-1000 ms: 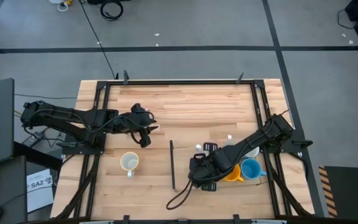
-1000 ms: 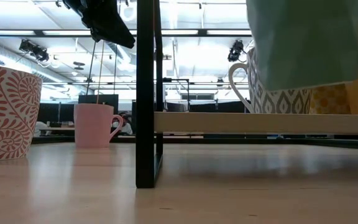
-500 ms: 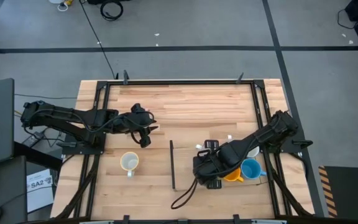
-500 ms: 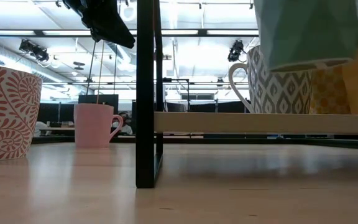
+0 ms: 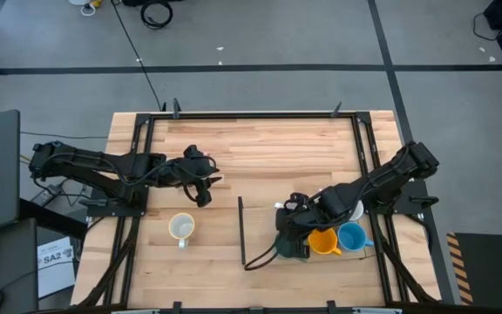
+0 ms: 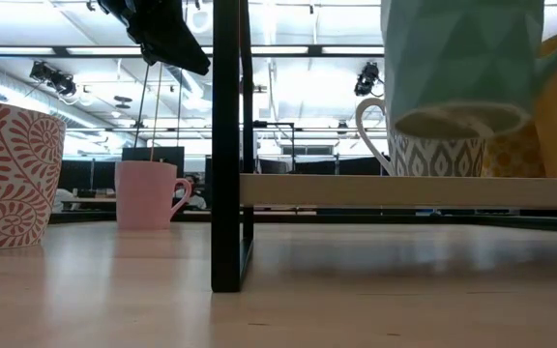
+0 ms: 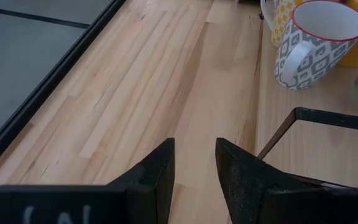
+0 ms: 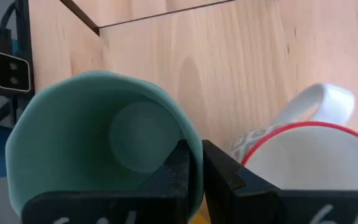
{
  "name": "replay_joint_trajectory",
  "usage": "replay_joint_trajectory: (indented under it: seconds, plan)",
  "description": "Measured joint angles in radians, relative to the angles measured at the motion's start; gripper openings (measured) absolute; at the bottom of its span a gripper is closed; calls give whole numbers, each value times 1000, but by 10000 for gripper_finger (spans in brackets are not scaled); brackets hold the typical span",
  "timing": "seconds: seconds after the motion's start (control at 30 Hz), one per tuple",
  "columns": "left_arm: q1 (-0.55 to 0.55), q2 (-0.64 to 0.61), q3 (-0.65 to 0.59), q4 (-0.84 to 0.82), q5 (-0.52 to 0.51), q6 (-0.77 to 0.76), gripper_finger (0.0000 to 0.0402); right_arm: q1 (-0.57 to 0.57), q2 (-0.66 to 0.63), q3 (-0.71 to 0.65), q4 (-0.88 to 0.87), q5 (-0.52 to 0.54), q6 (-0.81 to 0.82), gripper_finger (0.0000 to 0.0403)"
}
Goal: Place coffee mugs
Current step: Put the green mug on the shelf
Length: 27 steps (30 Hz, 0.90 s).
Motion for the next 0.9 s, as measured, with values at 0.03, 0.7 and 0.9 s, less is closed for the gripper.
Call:
replay_joint_trajectory:
  seconds: [0.03,0.7,0.9]
  plan:
    - [0,0,0,0,0,0,123,-2,-3,-13,10,0,1,30]
    - [0,0,0,0,0,1,123,-2,-11,-92,26,-17,-17,32]
    - [0,0,0,0,0,1,123,-2,-10,-92,21,-17,-46,39]
